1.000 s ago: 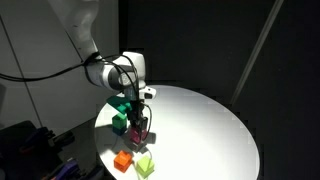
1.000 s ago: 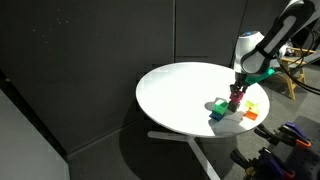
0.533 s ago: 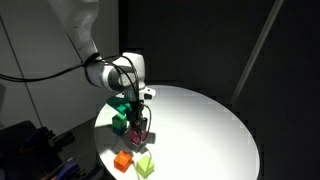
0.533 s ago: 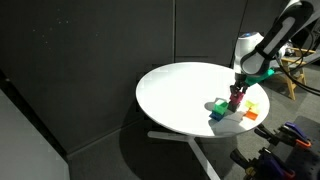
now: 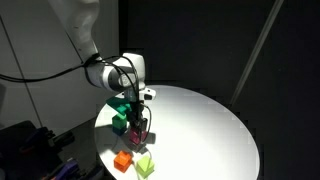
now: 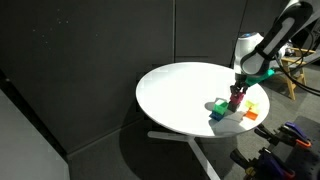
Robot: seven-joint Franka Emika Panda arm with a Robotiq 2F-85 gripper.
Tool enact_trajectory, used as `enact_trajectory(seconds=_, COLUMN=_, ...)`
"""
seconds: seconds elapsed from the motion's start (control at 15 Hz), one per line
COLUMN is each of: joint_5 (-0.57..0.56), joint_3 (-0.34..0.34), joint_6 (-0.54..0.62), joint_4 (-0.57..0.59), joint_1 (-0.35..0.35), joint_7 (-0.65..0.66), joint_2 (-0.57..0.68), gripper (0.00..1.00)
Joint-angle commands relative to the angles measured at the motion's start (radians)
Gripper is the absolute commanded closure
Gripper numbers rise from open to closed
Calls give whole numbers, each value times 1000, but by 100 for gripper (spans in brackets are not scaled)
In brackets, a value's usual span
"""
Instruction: Put the pink block on the grey block
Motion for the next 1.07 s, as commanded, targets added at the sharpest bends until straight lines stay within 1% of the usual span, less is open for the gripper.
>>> enact_trajectory(seconds=0.0, joint_5=-30, joint_3=-19, joint_6=-3, joint_4=16, joint_1=17, joint_7=26, joint_2=8, gripper=67)
enact_trajectory(seconds=0.27, joint_5=-25, joint_3=-17, joint_6=-9, joint_4=19, joint_1=15, joint_7=23, joint_2=11, gripper=67)
enact_trajectory(seconds=0.33, joint_5=-23, joint_3=-16, joint_6=-11, joint_4=20, joint_1=14, joint_7=21, joint_2=12, gripper=47)
enact_trajectory(seconds=0.4, joint_5=-20, joint_3=-14, joint_6=-12, joint_4=20, joint_1=12, joint_7=20, joint_2=12, gripper=18)
enact_trajectory(seconds=0.53, joint_5=-20, joint_3=-14, joint_6=-13, joint_4=21, joint_1=13, joint_7=20, joint_2=13, gripper=17)
enact_trajectory(seconds=0.6, joint_5=-20, joint_3=-14, joint_6=-13, joint_4=21, joint_1=13, joint_7=20, joint_2=13, gripper=12)
enact_trajectory(seconds=0.67, joint_5=-20, joint_3=-14, joint_6=-14, joint_4=22, joint_1=13, joint_7=21, joint_2=13, gripper=4)
enact_trajectory(seconds=0.73, joint_5=-20, joint_3=-14, joint_6=-15, joint_4=22, joint_1=13, joint_7=20, joint_2=14, gripper=0)
enact_trajectory(seconds=1.0, joint_5=-16, joint_3=-11, joint_6=-24, joint_4=18, joint_1=11, joint_7=13, joint_2=5, gripper=0)
